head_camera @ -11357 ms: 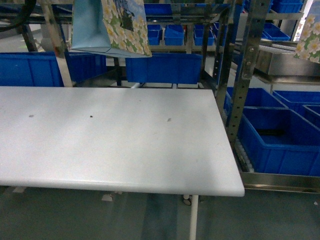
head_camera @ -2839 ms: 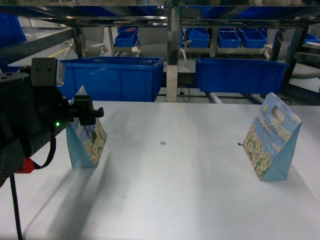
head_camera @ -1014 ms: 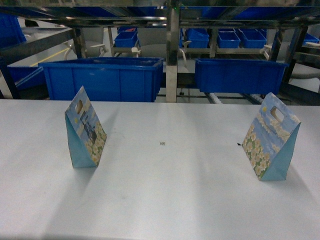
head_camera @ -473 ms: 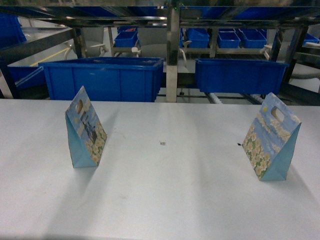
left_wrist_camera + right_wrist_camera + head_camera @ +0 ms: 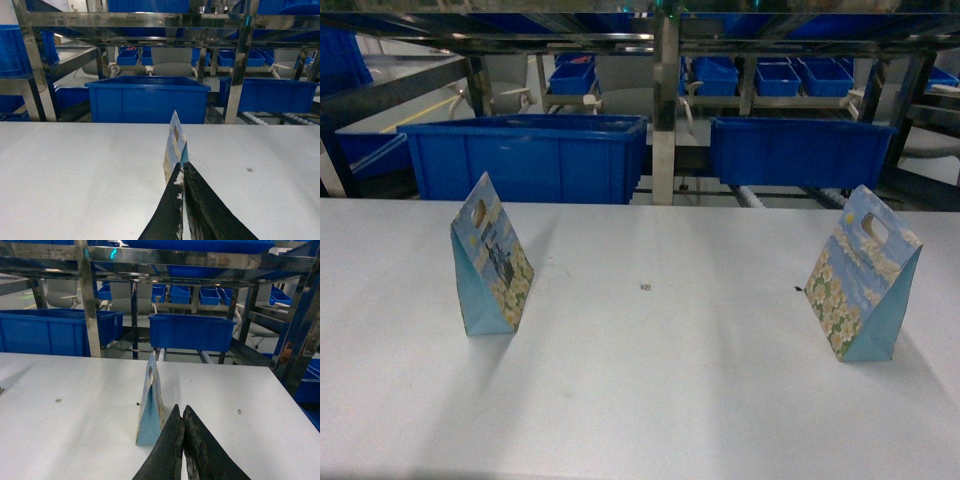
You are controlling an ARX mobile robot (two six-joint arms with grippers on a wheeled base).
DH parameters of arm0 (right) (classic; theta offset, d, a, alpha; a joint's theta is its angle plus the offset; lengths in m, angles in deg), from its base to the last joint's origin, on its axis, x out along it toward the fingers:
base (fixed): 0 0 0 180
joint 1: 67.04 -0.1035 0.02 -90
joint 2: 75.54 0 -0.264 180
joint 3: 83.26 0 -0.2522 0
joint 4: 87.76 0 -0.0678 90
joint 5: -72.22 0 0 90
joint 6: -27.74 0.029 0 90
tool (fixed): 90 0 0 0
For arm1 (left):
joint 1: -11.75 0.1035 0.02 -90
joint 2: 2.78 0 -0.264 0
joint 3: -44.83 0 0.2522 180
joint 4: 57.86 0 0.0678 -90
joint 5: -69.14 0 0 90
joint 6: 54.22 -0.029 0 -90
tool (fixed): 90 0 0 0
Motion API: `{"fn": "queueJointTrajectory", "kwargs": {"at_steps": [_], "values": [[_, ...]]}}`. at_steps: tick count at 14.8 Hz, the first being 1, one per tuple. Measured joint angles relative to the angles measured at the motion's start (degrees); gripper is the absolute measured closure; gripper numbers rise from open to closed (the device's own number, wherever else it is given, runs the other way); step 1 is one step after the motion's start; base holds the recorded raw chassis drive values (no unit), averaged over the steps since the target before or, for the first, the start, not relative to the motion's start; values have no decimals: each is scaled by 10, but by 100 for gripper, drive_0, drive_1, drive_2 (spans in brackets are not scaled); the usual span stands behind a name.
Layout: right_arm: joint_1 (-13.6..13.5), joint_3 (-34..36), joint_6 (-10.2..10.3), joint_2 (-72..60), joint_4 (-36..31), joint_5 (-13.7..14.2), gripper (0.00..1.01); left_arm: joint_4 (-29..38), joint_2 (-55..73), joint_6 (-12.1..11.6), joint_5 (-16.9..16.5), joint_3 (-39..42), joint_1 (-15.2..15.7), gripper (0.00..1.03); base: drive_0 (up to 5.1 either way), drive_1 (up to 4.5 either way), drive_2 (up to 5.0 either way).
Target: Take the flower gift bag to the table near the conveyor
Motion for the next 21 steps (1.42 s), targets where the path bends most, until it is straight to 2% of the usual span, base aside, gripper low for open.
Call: {"fn": "queueJointTrajectory", "kwargs": {"at_steps": [6, 11, 12, 13, 14, 20, 21], "values": [[0, 0, 0, 119, 114, 0, 99, -120, -125, 0, 0, 0, 0, 101, 0, 0, 0], [0, 0, 0, 189, 184, 0, 99, -194, -199, 0, 0, 0, 0, 101, 0, 0, 0], [0, 0, 0, 248, 275, 0, 99, -221, -219, 0, 0, 0, 0, 101, 0, 0, 0], [0, 0, 0, 280, 283, 0, 99, -292, -264, 0, 0, 0, 0, 101, 0, 0, 0], [0, -2, 0, 282, 276, 0, 99, -294, -297, 0, 0, 0, 0, 101, 0, 0, 0], [0, 0, 0, 283, 284, 0, 99, -299, -296, 0, 0, 0, 0, 100, 0, 0, 0], [0, 0, 0, 283, 284, 0, 89, -299, -296, 0, 0, 0, 0, 87, 0, 0, 0]]}}
